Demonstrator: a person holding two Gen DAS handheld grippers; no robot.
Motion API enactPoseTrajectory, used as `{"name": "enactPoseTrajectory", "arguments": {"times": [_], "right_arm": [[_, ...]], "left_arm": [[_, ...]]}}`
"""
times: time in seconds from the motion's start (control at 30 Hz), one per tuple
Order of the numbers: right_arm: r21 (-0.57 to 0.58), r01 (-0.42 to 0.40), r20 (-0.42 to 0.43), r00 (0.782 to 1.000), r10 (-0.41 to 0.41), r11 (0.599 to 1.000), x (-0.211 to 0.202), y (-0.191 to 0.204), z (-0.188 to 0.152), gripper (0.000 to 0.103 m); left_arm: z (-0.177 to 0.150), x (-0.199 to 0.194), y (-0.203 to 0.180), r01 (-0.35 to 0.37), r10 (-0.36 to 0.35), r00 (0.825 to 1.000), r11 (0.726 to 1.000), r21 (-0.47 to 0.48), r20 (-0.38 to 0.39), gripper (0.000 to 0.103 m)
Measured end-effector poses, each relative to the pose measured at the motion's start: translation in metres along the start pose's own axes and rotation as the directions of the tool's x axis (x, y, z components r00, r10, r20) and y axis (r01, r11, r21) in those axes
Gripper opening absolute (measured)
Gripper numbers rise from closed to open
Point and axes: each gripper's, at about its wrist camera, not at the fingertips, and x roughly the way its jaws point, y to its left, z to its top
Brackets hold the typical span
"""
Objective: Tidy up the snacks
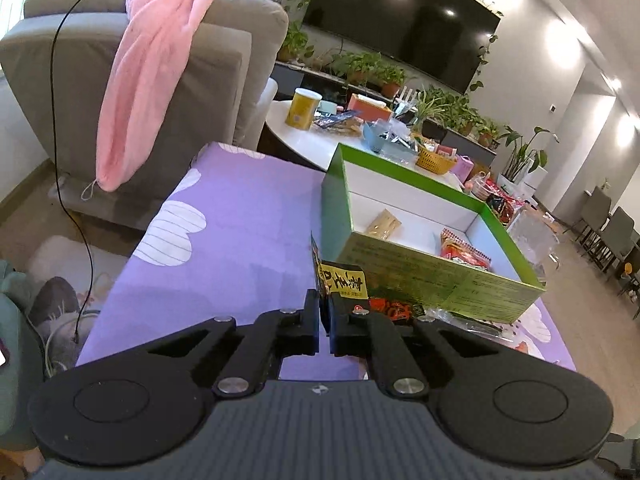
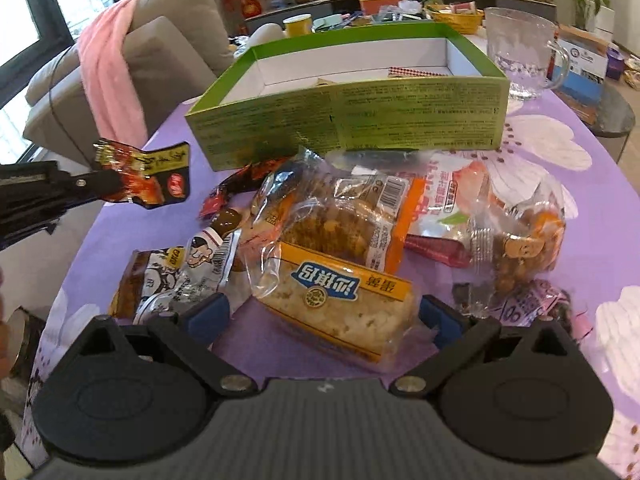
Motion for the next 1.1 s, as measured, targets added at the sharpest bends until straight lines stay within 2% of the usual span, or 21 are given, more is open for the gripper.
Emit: {"name": "enactPoseTrajectory", "arguments": {"times": [0.13,0.33,0.57,0.83,1.1], "right_arm": [[-0.019,0.026,0.023,0.999,-0.026,0.999,-0.002,0.002,-0.002,0.061],[0.000,-0.004,0.025,1.000,0.004,1.000,-0.014,-0.007,-0.001,0.061],[-0.028,-0.031,0.088,0.996,0.033,0.999,-0.038,-0.008,0.005,0.061],[-0.051,-0.034,0.162,0.986,0.042,0.998,-0.050,-0.011,0.028,0.061],[-0.075,-0.032,0.250,0.967,0.050,0.997,-0.053,-0.018,0.064,0.061]], "left_arm": [[0.002,-0.008,-0.004,0.017,-0.018,1.000,1.000,0.020,0.019,0.004],[0.002,-0.015,-0.010,0.037,-0.038,0.999,0.999,0.033,0.034,0.004],[0.004,-0.018,-0.018,0.056,-0.059,0.997,0.997,0.048,0.045,0.004],[0.010,-0.019,-0.029,0.066,-0.070,0.996,0.995,0.071,0.060,0.004],[0.027,-0.013,-0.047,0.070,-0.080,0.993,0.991,0.111,0.086,0.004]]}}
